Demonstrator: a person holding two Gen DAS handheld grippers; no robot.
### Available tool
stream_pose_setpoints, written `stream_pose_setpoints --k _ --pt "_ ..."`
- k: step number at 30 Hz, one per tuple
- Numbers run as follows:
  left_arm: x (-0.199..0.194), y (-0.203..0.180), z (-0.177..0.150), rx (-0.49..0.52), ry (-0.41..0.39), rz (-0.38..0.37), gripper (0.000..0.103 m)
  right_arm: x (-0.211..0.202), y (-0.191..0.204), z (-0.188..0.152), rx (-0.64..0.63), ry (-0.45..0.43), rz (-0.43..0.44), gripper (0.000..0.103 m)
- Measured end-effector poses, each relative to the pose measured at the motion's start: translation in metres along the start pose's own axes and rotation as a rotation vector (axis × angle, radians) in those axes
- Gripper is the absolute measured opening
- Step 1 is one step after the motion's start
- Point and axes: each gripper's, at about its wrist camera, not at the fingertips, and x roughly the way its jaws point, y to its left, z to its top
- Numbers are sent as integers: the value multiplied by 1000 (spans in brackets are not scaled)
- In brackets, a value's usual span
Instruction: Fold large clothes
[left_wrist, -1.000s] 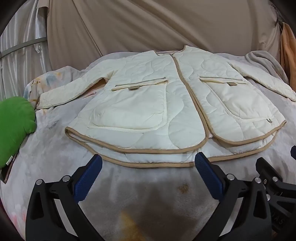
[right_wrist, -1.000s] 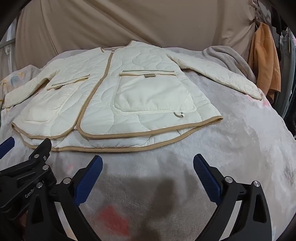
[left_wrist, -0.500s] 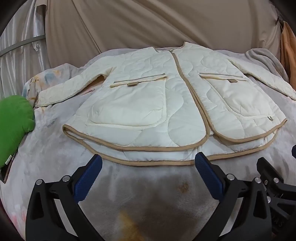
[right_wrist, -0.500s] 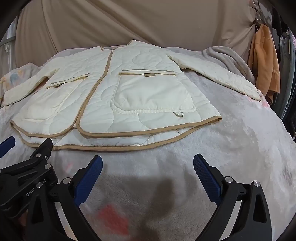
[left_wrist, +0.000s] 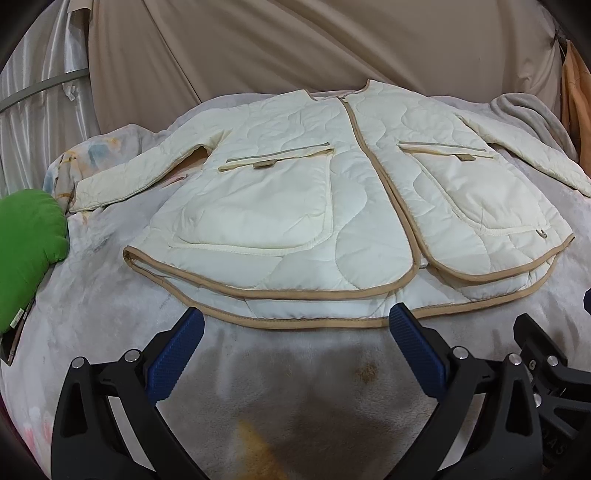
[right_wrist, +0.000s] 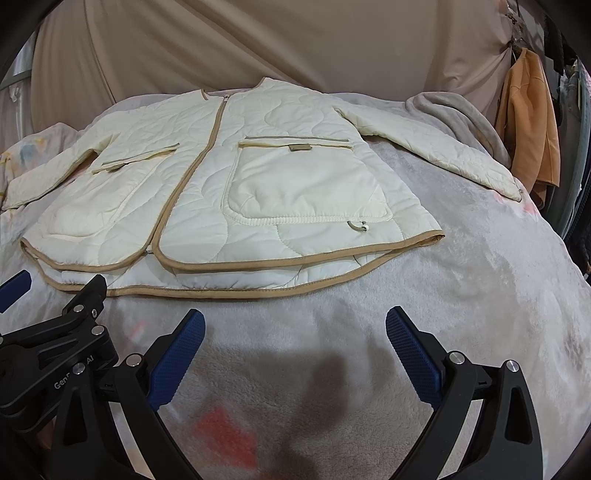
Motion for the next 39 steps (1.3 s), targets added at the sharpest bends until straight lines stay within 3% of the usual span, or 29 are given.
stream_pose_setpoints --k 39 --pt "1 0 1 3 8 1 98 3 1 -2 -6 9 -2 96"
